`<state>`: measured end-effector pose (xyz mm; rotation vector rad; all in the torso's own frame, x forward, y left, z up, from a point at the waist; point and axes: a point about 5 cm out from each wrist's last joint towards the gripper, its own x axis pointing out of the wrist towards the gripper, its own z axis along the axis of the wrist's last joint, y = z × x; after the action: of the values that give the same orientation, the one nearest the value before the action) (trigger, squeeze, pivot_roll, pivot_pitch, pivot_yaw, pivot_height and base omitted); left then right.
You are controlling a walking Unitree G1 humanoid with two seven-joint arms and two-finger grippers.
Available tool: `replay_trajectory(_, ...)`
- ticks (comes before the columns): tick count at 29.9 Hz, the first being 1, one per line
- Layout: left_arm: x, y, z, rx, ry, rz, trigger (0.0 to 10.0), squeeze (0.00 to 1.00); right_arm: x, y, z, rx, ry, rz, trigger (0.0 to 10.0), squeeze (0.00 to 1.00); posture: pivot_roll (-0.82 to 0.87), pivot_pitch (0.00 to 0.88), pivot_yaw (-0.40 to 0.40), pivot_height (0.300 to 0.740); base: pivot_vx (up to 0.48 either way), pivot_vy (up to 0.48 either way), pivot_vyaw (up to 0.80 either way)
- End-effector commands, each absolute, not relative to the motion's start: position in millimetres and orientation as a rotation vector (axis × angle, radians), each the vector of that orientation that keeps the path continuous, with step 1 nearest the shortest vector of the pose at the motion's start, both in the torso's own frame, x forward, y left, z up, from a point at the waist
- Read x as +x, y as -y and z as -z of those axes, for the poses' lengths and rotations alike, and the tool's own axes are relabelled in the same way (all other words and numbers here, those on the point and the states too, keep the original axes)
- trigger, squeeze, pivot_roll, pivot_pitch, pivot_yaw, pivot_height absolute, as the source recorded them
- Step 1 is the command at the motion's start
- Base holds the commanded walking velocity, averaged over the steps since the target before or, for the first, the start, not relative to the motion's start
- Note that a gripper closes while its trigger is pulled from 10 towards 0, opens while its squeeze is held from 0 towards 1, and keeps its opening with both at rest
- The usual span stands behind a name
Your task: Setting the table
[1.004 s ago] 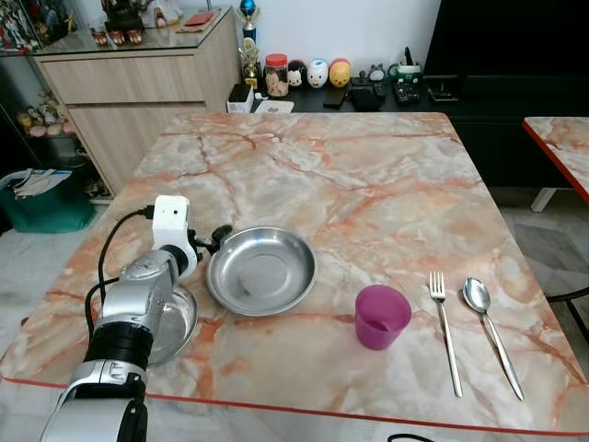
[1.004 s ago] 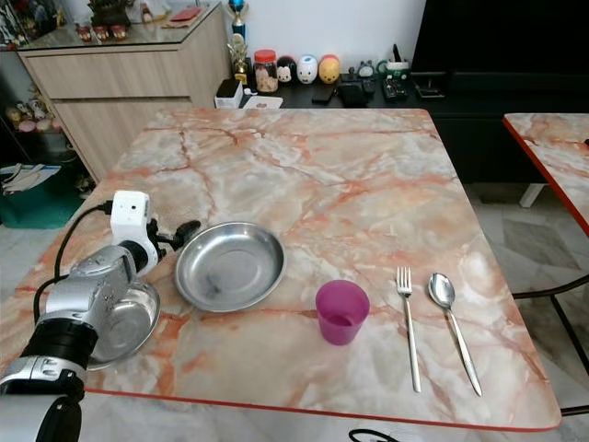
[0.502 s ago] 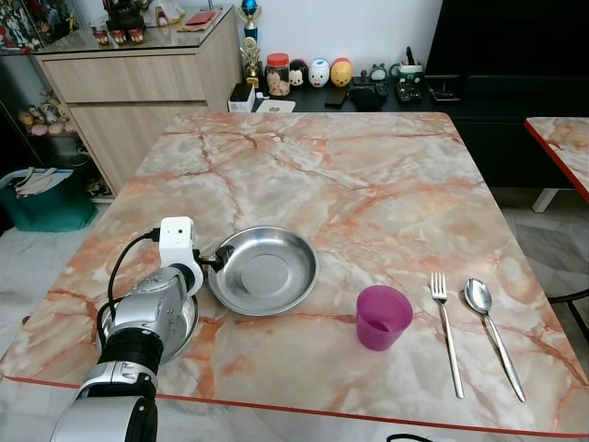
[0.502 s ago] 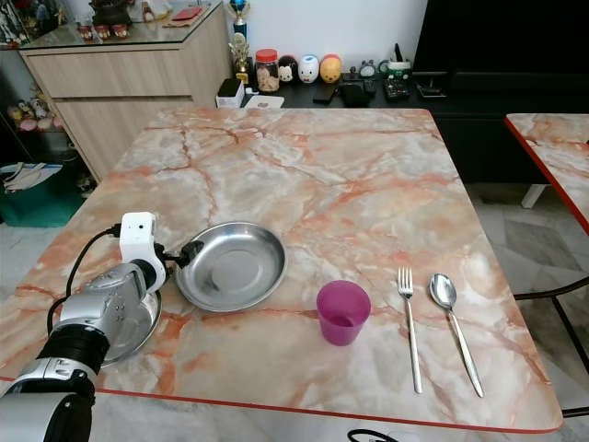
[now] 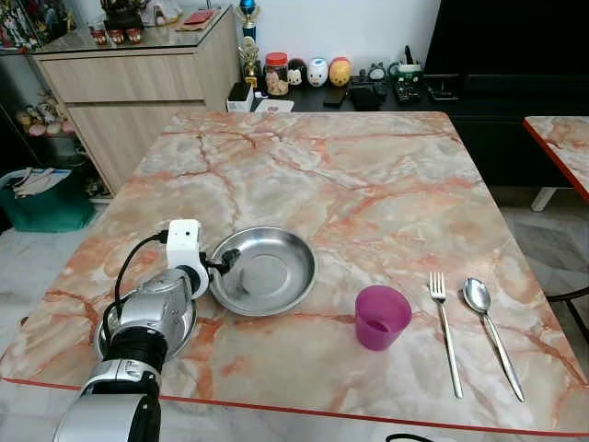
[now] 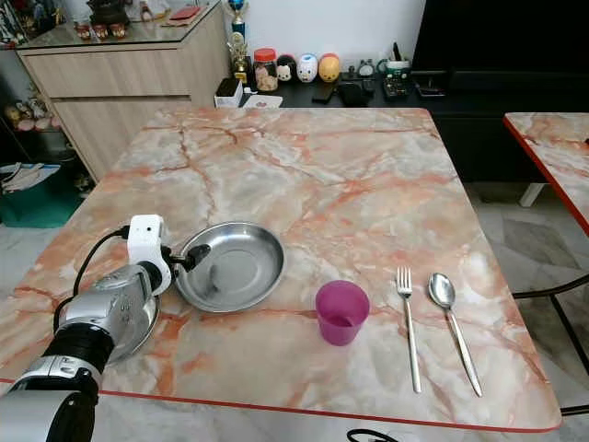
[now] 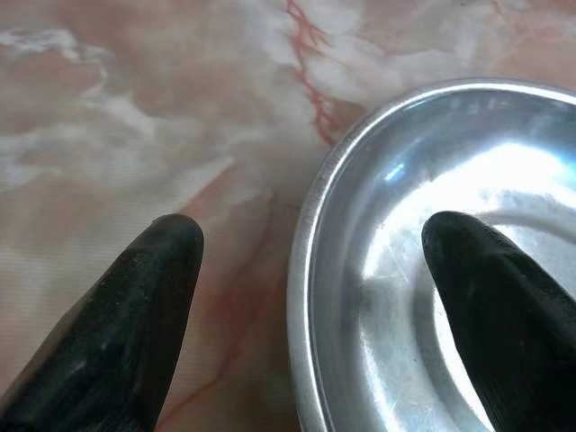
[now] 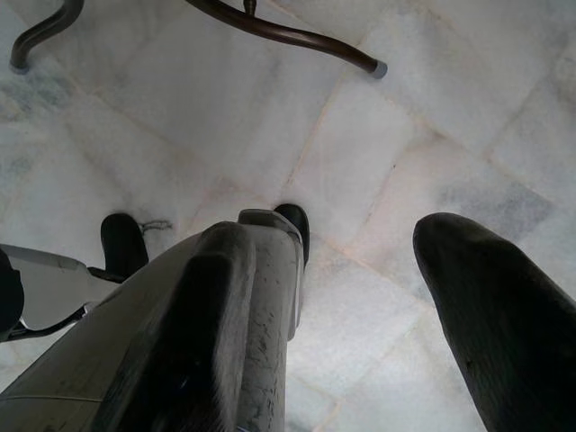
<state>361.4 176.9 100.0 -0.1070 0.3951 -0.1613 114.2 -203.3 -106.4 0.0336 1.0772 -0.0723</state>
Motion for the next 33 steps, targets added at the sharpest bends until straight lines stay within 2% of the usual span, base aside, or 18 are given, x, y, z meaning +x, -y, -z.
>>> replay_trajectory(1,358.4,-176.8,-92.5,-0.078,-0.446,0.162,10.0,0.0,113.3,202.8,106.8,0.039,-1.082,0.074,10.0,0.0,-0.01,0.0,0.042,0.74,0.0,0.0,0.0)
replay_trajectory(6,357.2,-173.9,-89.4,-0.079,-0.465,0.162,9.8,0.0,113.5,203.1,106.7,0.038,-1.081,0.072,10.0,0.0,-0.01,0.0,0.039,0.74,0.0,0.0,0.0)
replay_trajectory(8,356.6,-171.8,-88.0,-0.083,-0.473,0.166,8.9,0.0,113.6,203.4,106.6,0.037,-1.08,0.072,10.0,0.0,-0.01,0.0,0.039,0.74,0.0,0.0,0.0)
replay_trajectory(9,356.0,-170.5,-86.8,-0.082,-0.477,0.167,5.0,0.0,113.6,203.8,106.5,0.036,-1.08,0.072,10.0,0.0,-0.01,0.0,0.038,0.74,0.0,0.0,0.0)
replay_trajectory(10,355.8,-170.1,-86.4,-0.082,-0.48,0.167,3.6,0.0,113.6,203.9,106.5,0.036,-1.079,0.072,10.0,0.0,-0.01,0.0,0.037,0.74,0.0,0.0,0.0)
replay_trajectory(11,355.8,-170.1,-86.4,-0.082,-0.48,0.167,3.6,0.0,113.6,203.9,106.5,0.036,-1.079,0.072,10.0,0.0,-0.01,0.0,0.037,0.74,0.0,0.0,0.0)
replay_trajectory(12,355.7,-169.9,-86.1,-0.082,-0.482,0.168,1.4,0.0,113.7,204.0,106.5,0.036,-1.079,0.072,10.0,0.0,-0.01,0.0,0.037,0.74,0.0,0.0,0.0)
replay_trajectory(13,355.6,-169.9,-86.2,-0.082,-0.484,0.167,1.0,0.0,113.6,204.0,106.5,0.036,-1.079,0.072,10.0,0.0,-0.01,0.0,0.035,0.74,0.0,0.0,0.0)
replay_trajectory(15,355.7,-170.3,-86.2,-0.082,-0.484,0.163,1.4,0.0,113.5,204.0,106.5,0.035,-1.079,0.072,10.0,0.0,-0.01,0.0,0.034,0.74,0.0,0.0,0.0)
replay_trajectory(18,356.1,-172.3,-87.1,-0.081,-0.48,0.15,4.8,0.0,112.9,204.1,106.7,0.034,-1.082,0.07,10.0,0.0,-0.01,0.0,0.033,0.74,0.0,0.0,0.0)
replay_trajectory(19,356.2,-172.9,-87.3,-0.079,-0.48,0.146,8.5,0.0,112.8,204.1,106.7,0.034,-1.082,0.07,10.0,0.0,-0.01,0.0,0.033,0.74,0.0,0.0,0.0)
replay_trajectory(21,356.2,-173.3,-87.4,-0.079,-0.479,0.144,8.5,0.0,112.7,204.1,106.7,0.034,-1.083,0.07,10.0,0.0,-0.01,0.0,0.033,0.74,0.0,0.0,0.0)
replay_trajectory(22,356.2,-174.1,-87.4,-0.079,-0.479,0.139,10.0,0.0,112.6,204.1,106.8,0.034,-1.083,0.069,10.0,0.0,-0.01,0.0,0.033,0.74,0.0,0.0,0.0)
replay_trajectory(24,356.1,-175.2,-87.3,-0.081,-0.48,0.135,10.0,0.0,112.4,203.9,106.8,0.034,-1.084,0.068,10.0,0.0,-0.01,0.0,0.033,0.74,0.0,0.0,0.0)
replay_trajectory(26,355.8,-175.1,-87.0,-0.084,-0.481,0.136,3.0,0.0,112.3,203.9,106.9,0.034,-1.084,0.067,10.0,0.0,-0.01,0.0,0.032,0.74,0.0,0.0,0.0)
replay_trajectory(27,355.7,-175.1,-86.9,-0.085,-0.482,0.136,3.0,0.0,112.3,203.8,106.9,0.034,-1.084,0.067,10.0,0.0,-0.01,0.0,0.031,0.74,0.0,0.0,0.0)
replay_trajectory(28,355.5,-174.8,-86.7,-0.087,-0.483,0.139,0.0,0.0,112.3,203.8,106.9,0.034,-1.084,0.066,10.0,0.0,-0.01,0.0,0.033,0.74,0.0,0.0,0.0)
replay_trajectory(33,354.5,-172.7,-85.9,-0.093,-0.485,0.151,0.0,0.0,111.9,203.7,107.0,0.031,-1.087,0.063,10.0,0.0,0.0,0.0,0.028,0.74,0.0,0.0,0.0)
